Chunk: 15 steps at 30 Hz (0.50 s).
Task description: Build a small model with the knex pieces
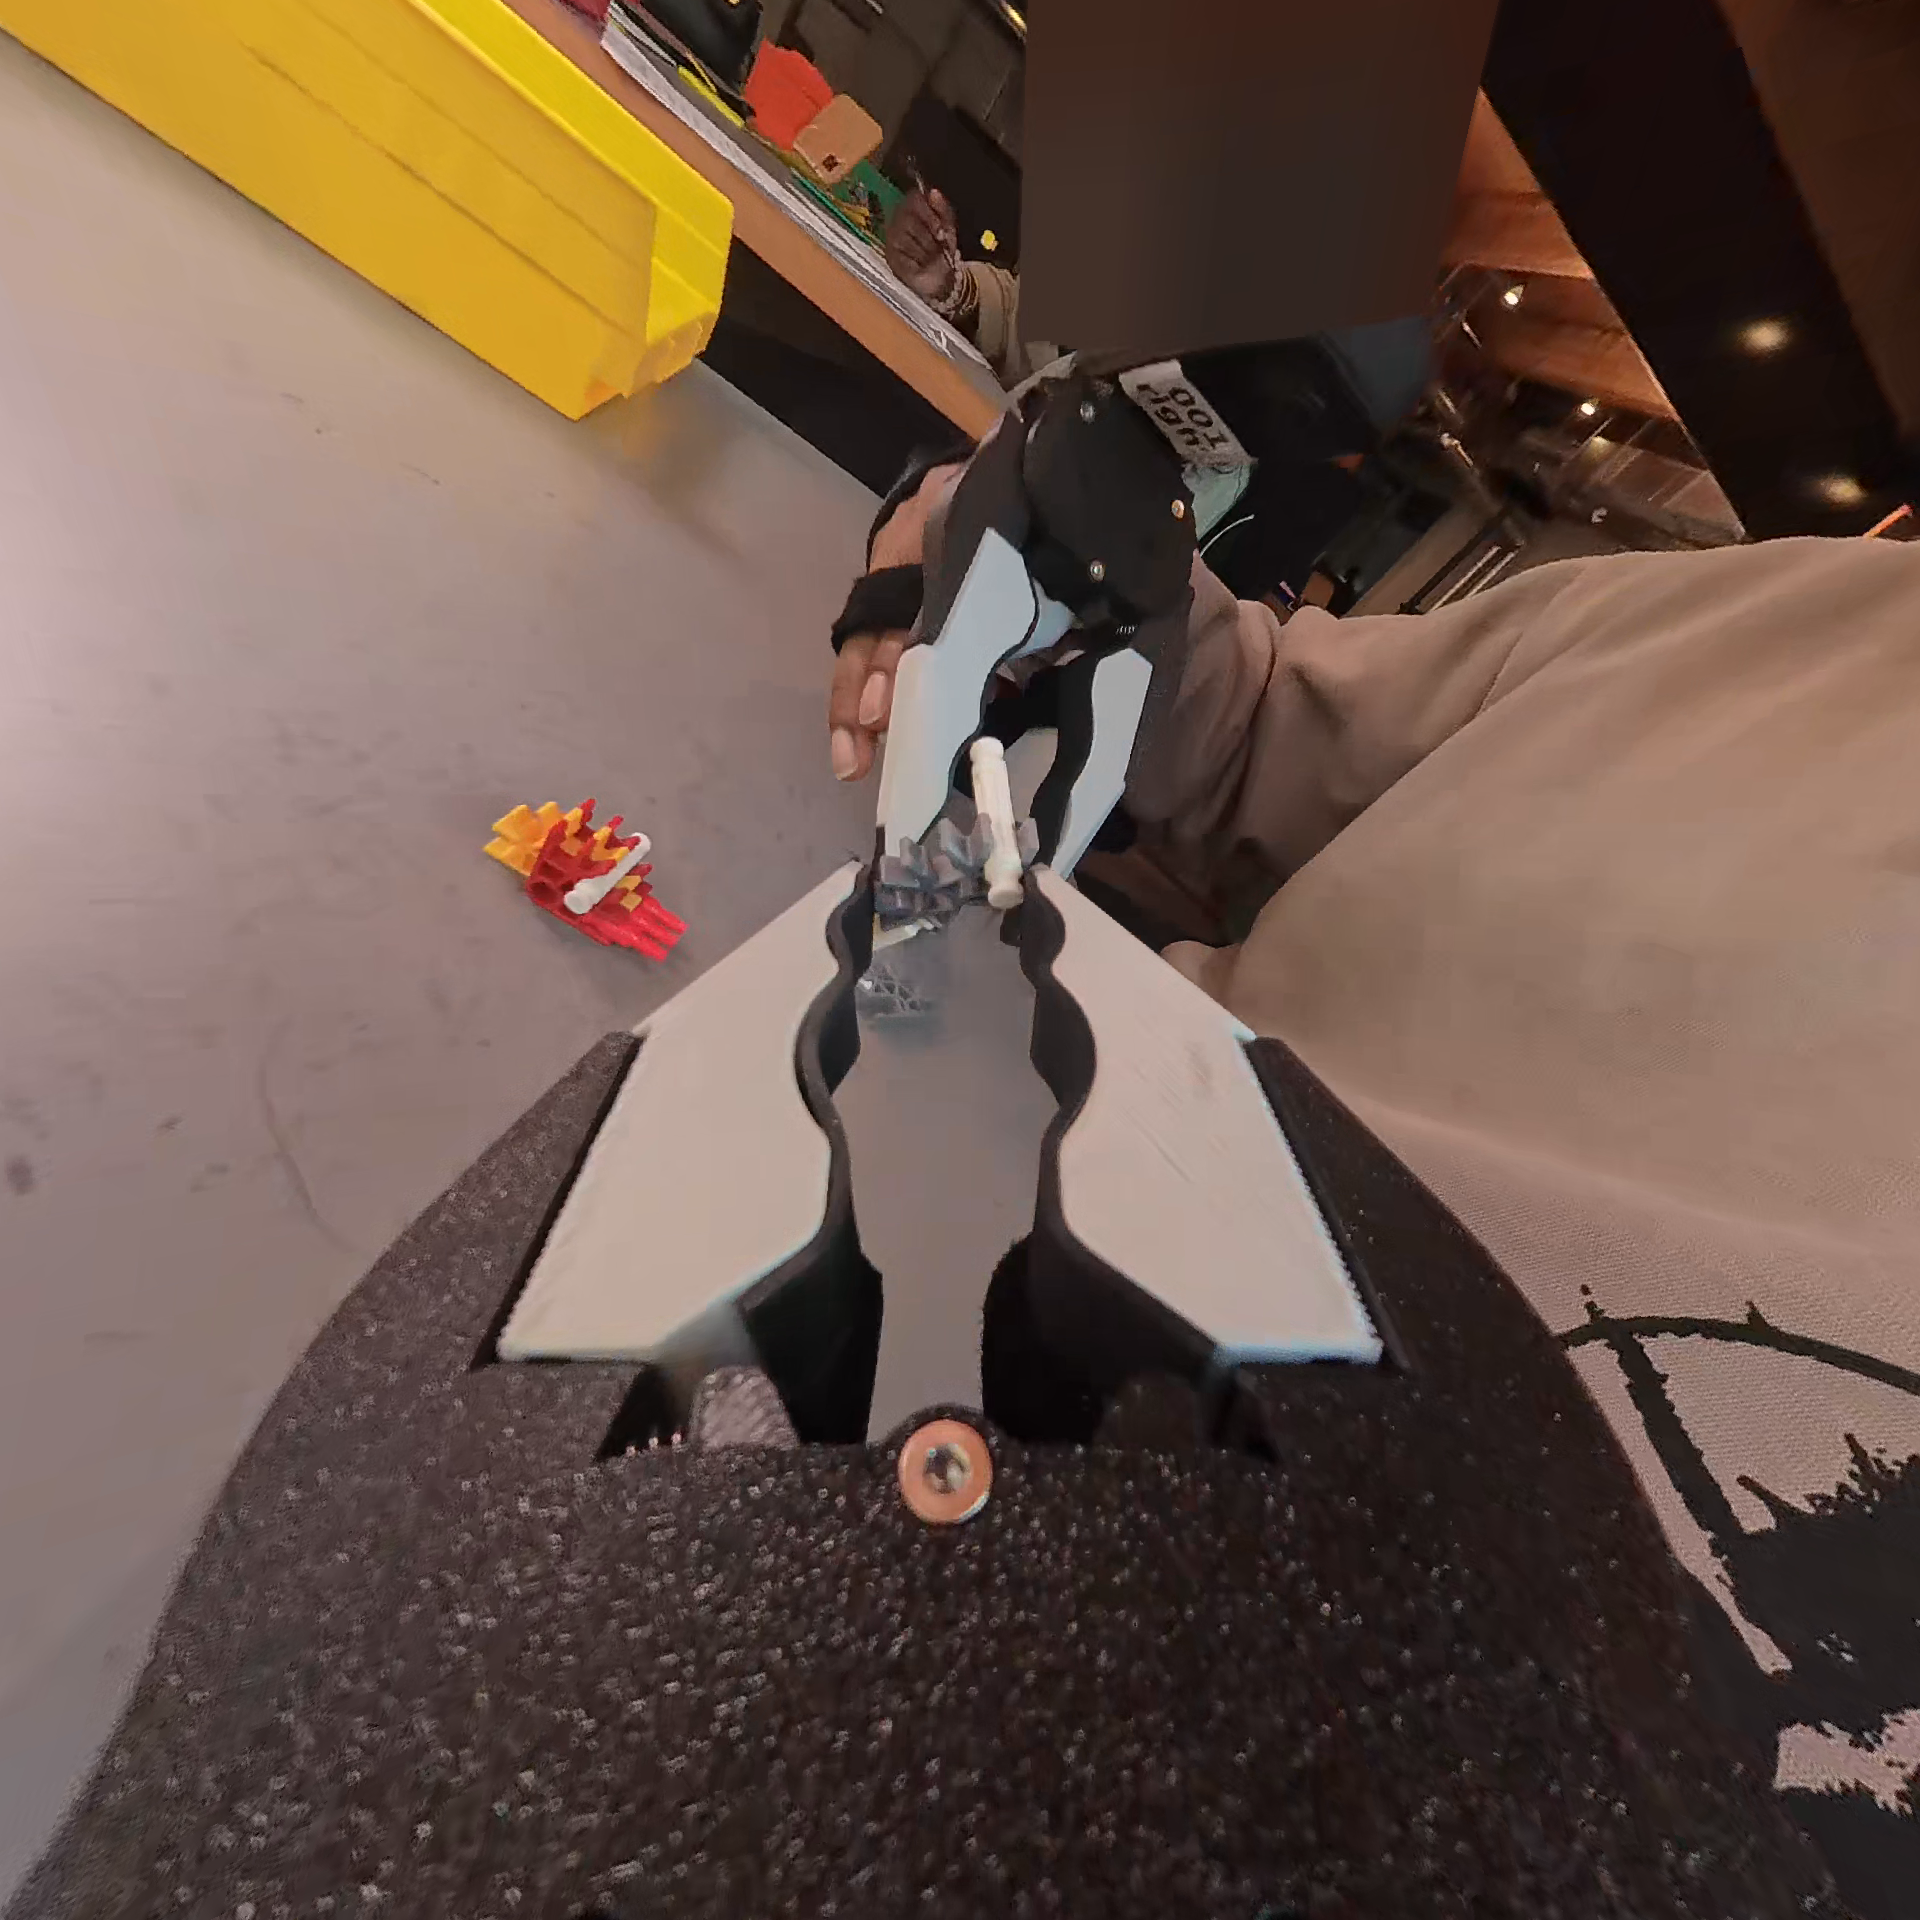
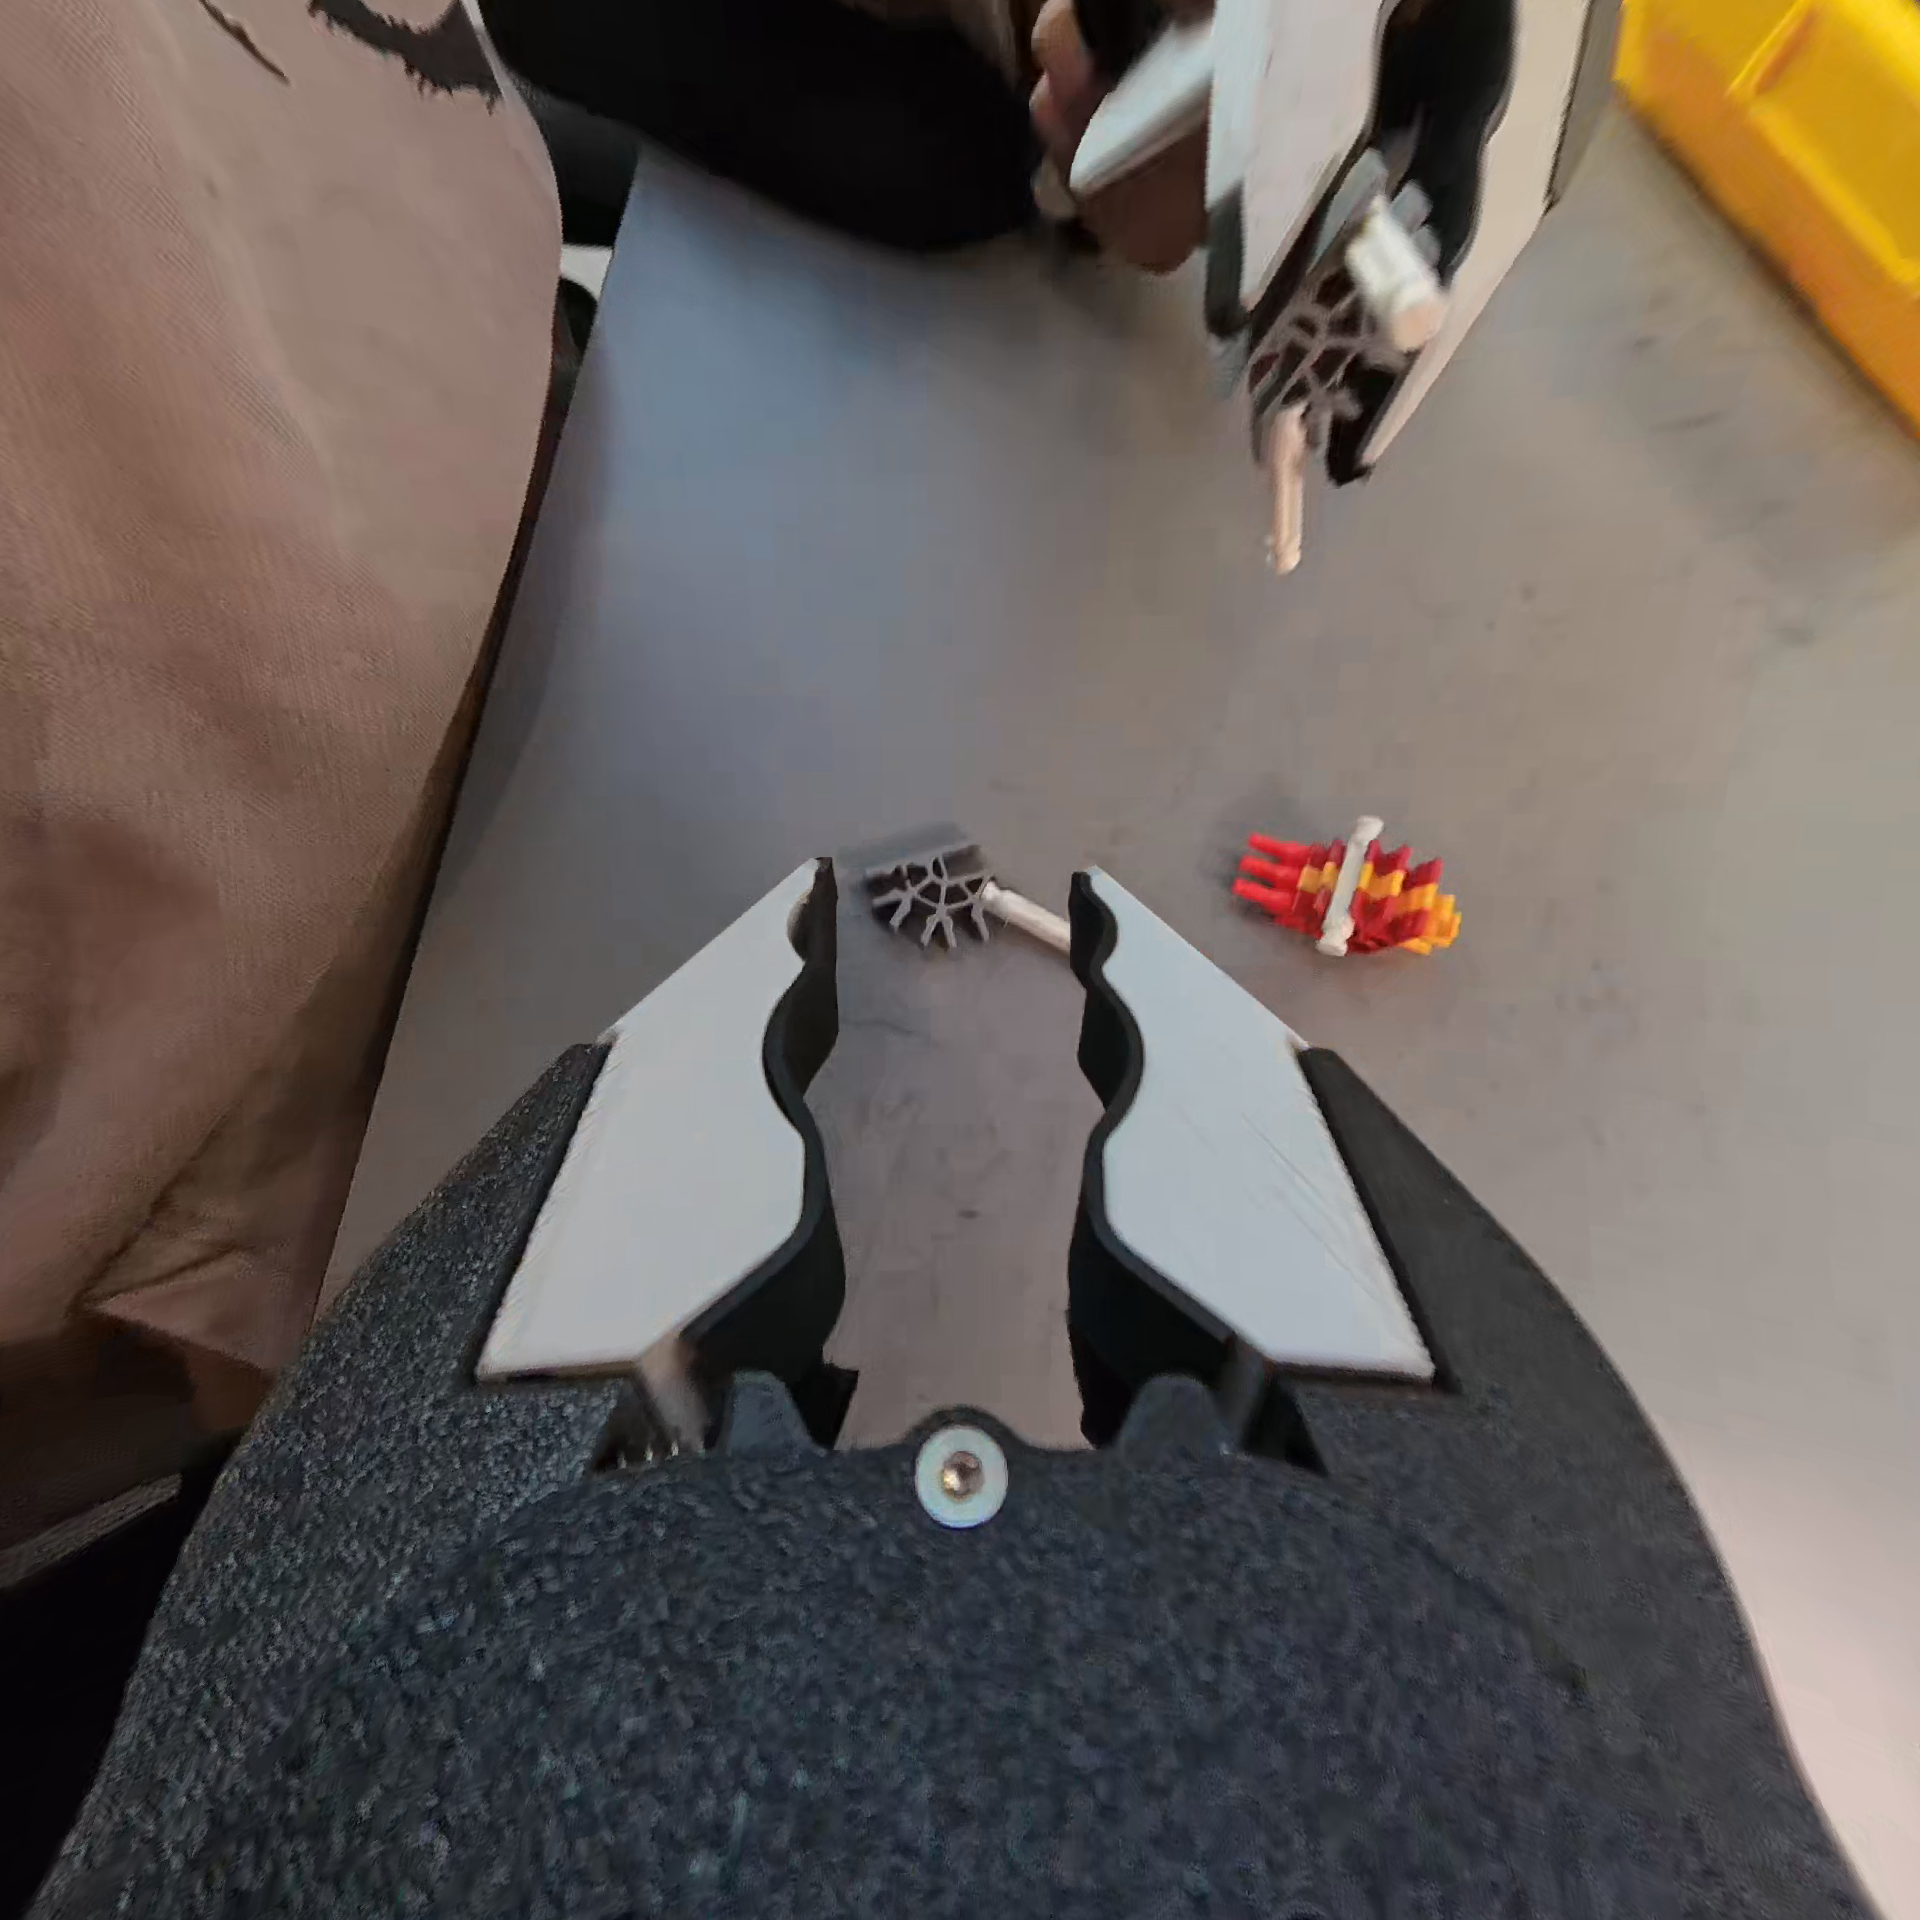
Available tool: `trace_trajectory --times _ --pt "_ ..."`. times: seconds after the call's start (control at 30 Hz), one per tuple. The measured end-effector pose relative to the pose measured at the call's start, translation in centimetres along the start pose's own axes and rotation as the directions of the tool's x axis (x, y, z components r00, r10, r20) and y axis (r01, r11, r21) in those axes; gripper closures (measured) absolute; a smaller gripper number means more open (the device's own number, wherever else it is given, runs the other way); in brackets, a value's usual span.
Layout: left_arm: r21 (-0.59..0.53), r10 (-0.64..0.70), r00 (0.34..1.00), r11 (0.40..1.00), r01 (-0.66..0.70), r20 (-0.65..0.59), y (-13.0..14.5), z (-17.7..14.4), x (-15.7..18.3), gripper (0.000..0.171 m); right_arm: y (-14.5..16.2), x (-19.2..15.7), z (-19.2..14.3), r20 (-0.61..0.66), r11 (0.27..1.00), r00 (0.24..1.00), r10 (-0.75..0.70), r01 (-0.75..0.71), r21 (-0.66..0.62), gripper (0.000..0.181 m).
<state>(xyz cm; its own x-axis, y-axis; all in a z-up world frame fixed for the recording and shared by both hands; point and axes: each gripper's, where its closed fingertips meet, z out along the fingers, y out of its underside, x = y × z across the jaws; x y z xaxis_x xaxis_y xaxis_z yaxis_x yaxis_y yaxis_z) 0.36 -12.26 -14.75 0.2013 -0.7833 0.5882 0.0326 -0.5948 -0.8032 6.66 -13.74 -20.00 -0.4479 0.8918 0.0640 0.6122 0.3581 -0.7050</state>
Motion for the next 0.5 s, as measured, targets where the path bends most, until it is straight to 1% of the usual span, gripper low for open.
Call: trace_trajectory --times 0.1,0.23,0.4,0.43,0.5 --pt "-0.025 0.013 1.0 1.0 -0.012 0.018 0.4 0.2 -0.2 0.144 1.3 -0.3 1.0 0.055 0.998 0.998 0.007 -0.004 -0.055 0.137" --pt "-0.074 0.057 0.998 0.996 -0.055 0.025 1.1 0.7 0.1 0.144 1.5 0.7 1.6 0.068 0.996 0.998 -0.018 0.023 -0.082 0.138" --pt "-0.089 0.073 0.997 0.994 -0.07 0.024 1.4 0.8 0.2 0.144 2.2 0.2 2.6 0.157 0.977 0.986 -0.063 0.093 -0.193 0.135" --pt "-0.087 0.072 0.997 0.994 -0.07 0.025 1.3 0.8 0.1 0.144 2.4 0.2 2.8 0.161 0.972 0.985 -0.067 0.101 -0.21 0.136" --pt "-0.084 0.07 0.997 0.994 -0.067 0.026 1.3 0.7 0.1 0.144 2.2 0.5 3.0 0.153 0.973 0.986 -0.068 0.099 -0.207 0.144"
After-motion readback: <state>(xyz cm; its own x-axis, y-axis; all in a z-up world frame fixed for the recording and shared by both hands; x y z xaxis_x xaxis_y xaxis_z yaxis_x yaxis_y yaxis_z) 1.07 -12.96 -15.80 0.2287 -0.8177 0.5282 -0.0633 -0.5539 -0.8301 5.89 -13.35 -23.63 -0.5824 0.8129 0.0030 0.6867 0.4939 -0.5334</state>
